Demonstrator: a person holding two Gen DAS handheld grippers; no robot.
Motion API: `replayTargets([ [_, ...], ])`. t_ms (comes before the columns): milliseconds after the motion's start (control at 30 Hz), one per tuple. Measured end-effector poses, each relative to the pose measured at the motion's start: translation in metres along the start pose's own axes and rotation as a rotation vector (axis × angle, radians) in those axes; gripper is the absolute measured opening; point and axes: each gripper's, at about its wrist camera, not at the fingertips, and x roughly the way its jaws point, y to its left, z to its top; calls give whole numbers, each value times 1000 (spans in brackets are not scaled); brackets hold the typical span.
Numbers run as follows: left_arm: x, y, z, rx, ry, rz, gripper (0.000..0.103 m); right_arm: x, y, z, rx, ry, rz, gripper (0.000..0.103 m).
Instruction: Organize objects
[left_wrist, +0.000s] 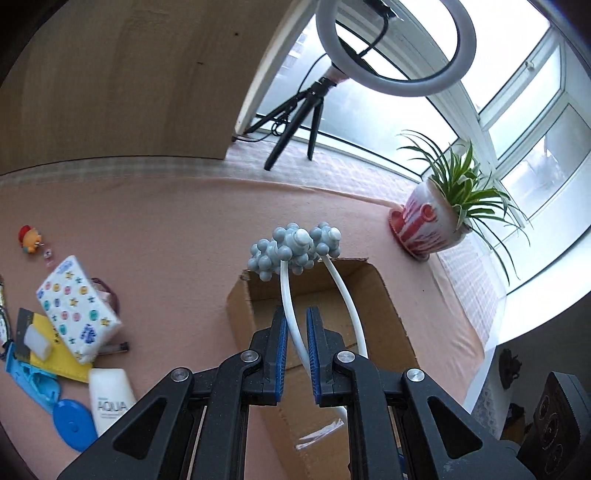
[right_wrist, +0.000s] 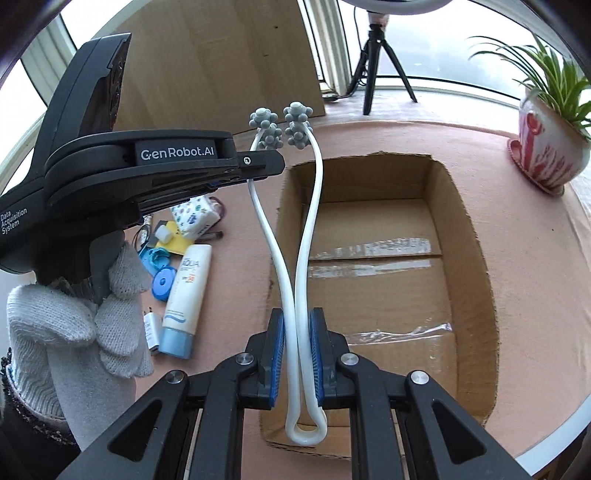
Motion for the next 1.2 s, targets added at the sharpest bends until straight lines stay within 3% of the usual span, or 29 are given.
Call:
replayTargets([
  [200, 37, -29, -1, 28, 37, 5, 11, 2, -29, -4, 51, 5, -23, 13],
  [433, 53, -33, -3, 34, 63, 7, 15, 9, -40, -5, 74, 8, -33, 16],
  [467, 54, -32, -3, 34, 71, 17, 22, 9, -43, -5, 79, 6, -30, 22],
  [500, 56, -30, -3, 33, 79, 33, 46, 9, -45, -4, 90, 8, -27, 43],
  [533, 54, -28, -4, 31, 71, 42, 59, 8, -48, -4, 106, 5, -22, 63],
  [567, 52, -25, -5, 31, 57, 50, 59, 6, -52, -4, 120, -9, -14, 66],
  [767, 38, -7, -10, -1, 67, 83, 59, 1, -65, -3, 178, -31, -13, 66],
  [1200, -29, 26, -34, -47, 21, 62, 59, -3, -59, -4, 186, -61, 9, 66],
])
